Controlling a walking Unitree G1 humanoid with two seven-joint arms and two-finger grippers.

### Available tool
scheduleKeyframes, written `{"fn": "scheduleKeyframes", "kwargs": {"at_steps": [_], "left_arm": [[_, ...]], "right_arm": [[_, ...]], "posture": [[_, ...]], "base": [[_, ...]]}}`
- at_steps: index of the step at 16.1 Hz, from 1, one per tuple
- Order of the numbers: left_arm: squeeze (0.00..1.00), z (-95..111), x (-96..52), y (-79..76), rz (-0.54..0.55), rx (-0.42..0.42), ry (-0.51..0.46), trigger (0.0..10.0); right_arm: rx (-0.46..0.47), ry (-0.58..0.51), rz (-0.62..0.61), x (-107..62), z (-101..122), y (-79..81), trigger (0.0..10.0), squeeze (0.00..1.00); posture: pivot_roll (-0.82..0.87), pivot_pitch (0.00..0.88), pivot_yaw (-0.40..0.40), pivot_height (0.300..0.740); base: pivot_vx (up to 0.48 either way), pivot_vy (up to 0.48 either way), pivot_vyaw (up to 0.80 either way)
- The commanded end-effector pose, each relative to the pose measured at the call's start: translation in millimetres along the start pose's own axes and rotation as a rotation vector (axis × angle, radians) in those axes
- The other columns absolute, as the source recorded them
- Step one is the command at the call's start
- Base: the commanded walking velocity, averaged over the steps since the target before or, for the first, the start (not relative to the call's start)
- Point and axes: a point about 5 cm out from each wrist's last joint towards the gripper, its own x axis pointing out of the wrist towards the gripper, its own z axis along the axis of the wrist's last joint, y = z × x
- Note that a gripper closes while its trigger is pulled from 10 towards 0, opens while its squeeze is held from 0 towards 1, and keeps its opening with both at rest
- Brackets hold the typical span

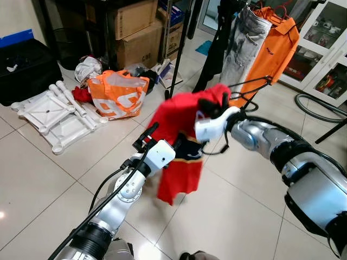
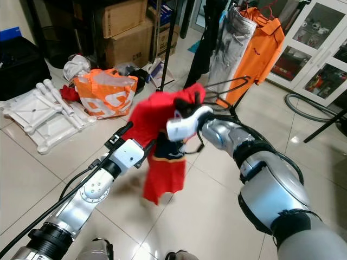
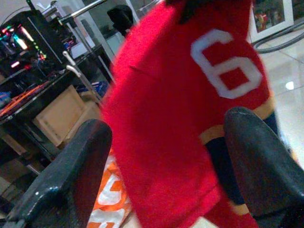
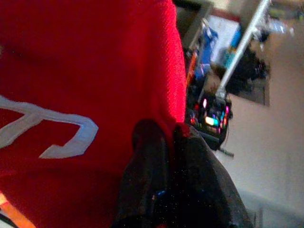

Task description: Hang hanger

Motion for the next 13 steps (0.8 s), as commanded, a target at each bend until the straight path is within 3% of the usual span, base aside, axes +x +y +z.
{"fn": "scheduleKeyframes", "kwargs": {"at_steps": [1, 4, 6, 7, 8, 13], "left_arm": [[0.0, 2, -1.9, -4.7, -0.017, 0.015, -0.01, 10.0], [0.0, 7, -3.3, 8.8, -0.002, 0.031, -0.037, 10.0], [0.0, 9, -1.8, 14.1, 0.015, 0.017, -0.043, 10.0], [0.0, 8, -0.5, 13.7, 0.021, 0.005, -0.038, 10.0], [0.0, 7, -0.1, 11.8, 0.021, -0.008, -0.034, 10.0], [0.0, 2, -0.6, 11.2, 0.022, -0.035, -0.006, 10.0]], "right_arm": [[-0.041, -0.002, 0.024, -8.5, -7, 8.0, 0.0, 0.0], [-0.165, -0.042, 0.154, -25.6, -14, 32.0, 0.0, 0.0], [-0.148, -0.013, 0.16, -29.3, -18, 34.8, 0.0, 0.0], [0.047, 0.069, 0.101, -24.5, -18, 29.9, 0.0, 0.0], [0.147, 0.097, 0.065, -20.2, -14, 27.7, 0.0, 0.0], [0.411, 0.108, 0.044, -12.4, 13, 44.2, 0.0, 0.0]], "posture": [[0.12, 0.08, -0.139, 0.74], [0.12, 0.079, -0.137, 0.74], [0.12, 0.072, -0.138, 0.74], [0.12, 0.068, -0.138, 0.74], [0.12, 0.068, -0.138, 0.74], [0.12, 0.056, -0.142, 0.74]], "base": [[0.0, 0.0, 0.0], [0.0, 0.0, 0.0], [0.0, 0.0, 0.0], [0.0, 0.0, 0.0], [0.0, 0.0, 0.0], [0.0, 0.0, 0.0]]}}
